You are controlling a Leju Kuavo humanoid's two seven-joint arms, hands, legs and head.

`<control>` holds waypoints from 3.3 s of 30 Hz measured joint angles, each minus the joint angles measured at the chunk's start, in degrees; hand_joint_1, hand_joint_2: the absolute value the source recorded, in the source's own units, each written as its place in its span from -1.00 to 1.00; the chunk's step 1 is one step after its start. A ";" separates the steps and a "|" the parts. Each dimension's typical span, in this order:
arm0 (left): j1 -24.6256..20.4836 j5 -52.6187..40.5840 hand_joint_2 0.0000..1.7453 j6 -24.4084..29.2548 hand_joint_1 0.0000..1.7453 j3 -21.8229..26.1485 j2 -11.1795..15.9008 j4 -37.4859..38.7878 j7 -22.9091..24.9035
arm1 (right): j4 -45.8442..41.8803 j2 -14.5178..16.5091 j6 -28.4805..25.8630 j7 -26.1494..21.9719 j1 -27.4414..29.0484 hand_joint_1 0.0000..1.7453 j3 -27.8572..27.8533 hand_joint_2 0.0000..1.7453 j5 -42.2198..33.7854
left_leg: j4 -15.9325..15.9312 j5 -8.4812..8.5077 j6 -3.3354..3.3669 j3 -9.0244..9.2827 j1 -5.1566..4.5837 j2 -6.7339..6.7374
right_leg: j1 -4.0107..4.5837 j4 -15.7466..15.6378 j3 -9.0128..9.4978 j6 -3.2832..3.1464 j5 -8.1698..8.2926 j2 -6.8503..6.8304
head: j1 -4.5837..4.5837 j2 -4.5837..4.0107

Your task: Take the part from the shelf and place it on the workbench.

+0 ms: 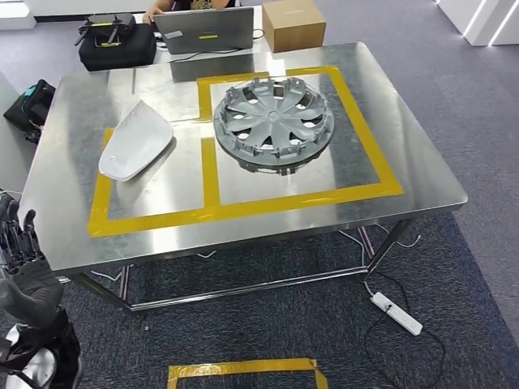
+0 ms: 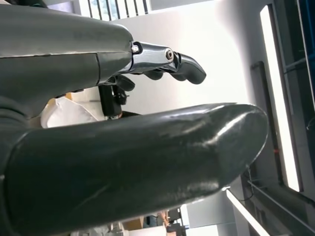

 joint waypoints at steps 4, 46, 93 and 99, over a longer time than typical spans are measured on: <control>0.17 -0.04 -1.00 -0.33 -1.00 0.61 -0.12 -0.01 -0.01 | 0.04 0.02 0.19 0.27 0.20 -1.00 -0.01 -1.00 -0.56 | -1.44 0.31 1.61 -0.62 0.06 0.08 | -0.10 1.12 -1.39 1.29 -0.64 0.02 | 0.13 0.00; 0.28 -0.95 -1.00 -0.34 -1.00 2.08 -0.12 -0.04 -0.01 | 0.13 0.58 1.69 0.93 -0.04 -1.00 -0.19 -1.00 -2.61 | -0.50 6.92 1.54 -7.76 -0.38 0.15 | -0.08 -0.67 9.62 0.89 -6.82 -0.10 | 0.11 0.00; -0.07 -1.22 -1.00 0.49 -1.00 1.88 0.91 0.16 -0.02 | 0.18 1.18 2.14 1.11 0.21 -1.00 -0.15 -1.00 -2.96 | -1.84 -0.15 1.30 1.41 -0.49 0.18 | 0.56 -0.51 -0.53 -0.51 2.37 -0.33 | -0.22 0.00; -0.12 -1.21 -1.00 0.31 -1.00 1.96 0.92 0.17 -0.01 | 0.22 1.16 2.22 1.17 0.67 -1.00 -0.06 -1.00 -2.89 | -1.88 2.93 3.10 -2.04 -0.28 0.34 | 0.11 11.98 -5.50 1.43 -7.18 -0.21 | 0.14 0.00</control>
